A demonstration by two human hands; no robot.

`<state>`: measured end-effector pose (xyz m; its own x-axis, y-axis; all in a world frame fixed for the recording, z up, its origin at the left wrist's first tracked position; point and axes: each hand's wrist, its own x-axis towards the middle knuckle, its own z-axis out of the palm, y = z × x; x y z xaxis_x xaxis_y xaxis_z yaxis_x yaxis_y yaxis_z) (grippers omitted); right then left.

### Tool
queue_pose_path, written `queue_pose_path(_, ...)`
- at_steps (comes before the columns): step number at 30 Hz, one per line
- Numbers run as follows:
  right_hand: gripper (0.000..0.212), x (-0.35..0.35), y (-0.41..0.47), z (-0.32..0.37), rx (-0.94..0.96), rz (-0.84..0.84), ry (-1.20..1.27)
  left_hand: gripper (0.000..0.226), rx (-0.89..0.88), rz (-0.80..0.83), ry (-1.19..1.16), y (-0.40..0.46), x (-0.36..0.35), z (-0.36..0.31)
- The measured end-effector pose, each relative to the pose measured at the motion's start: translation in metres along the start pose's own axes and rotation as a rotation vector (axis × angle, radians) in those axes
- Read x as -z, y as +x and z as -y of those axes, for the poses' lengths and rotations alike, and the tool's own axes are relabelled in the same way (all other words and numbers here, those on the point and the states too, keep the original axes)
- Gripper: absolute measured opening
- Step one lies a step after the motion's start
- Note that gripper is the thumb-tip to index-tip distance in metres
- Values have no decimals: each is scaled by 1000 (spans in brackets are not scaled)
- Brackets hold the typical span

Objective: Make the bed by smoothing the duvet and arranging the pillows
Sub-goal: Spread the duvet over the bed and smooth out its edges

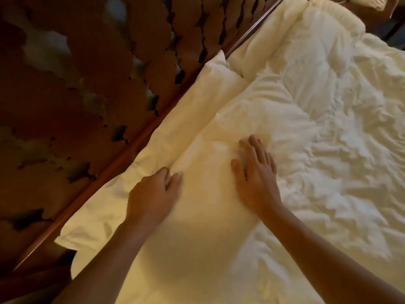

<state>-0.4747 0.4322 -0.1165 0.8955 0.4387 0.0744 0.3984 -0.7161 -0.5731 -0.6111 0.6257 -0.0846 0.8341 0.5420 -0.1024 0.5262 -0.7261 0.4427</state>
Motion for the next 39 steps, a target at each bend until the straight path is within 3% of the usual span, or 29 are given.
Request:
queue_pose_path(3,65,-21,-69,12,-66,41,23,40,48,49,68,-20,10,23)
queue_pose_path(6,69,-34,-118,43,-119,25,82,47,97,106,-43,-41,19,40)
queue_pose_path(12,68,-68,-229,94,66,173,-22,69,203,109,-318,-112,18,106)
queue_pose_path(15,66,-83,-269,95,82,198,-94,63,279,75,-266,-151,9,135)
queue_pose_path(22,62,-95,-331,104,85,260,14,51,173,-91,74,-160,16,178)
queue_pose_path(26,57,-87,-374,99,5,242,100,46,252,-167,-155,-187,-7,174)
queue_pose_path(30,44,-89,-426,88,-110,369,118,49,574,-330,-492,-270,-51,166)
queue_pose_path(32,40,-90,-453,77,-72,409,24,53,651,-277,-659,-315,-77,148)
queue_pose_path(39,48,-67,-499,7,158,464,-269,53,994,-187,-882,-406,-168,100)
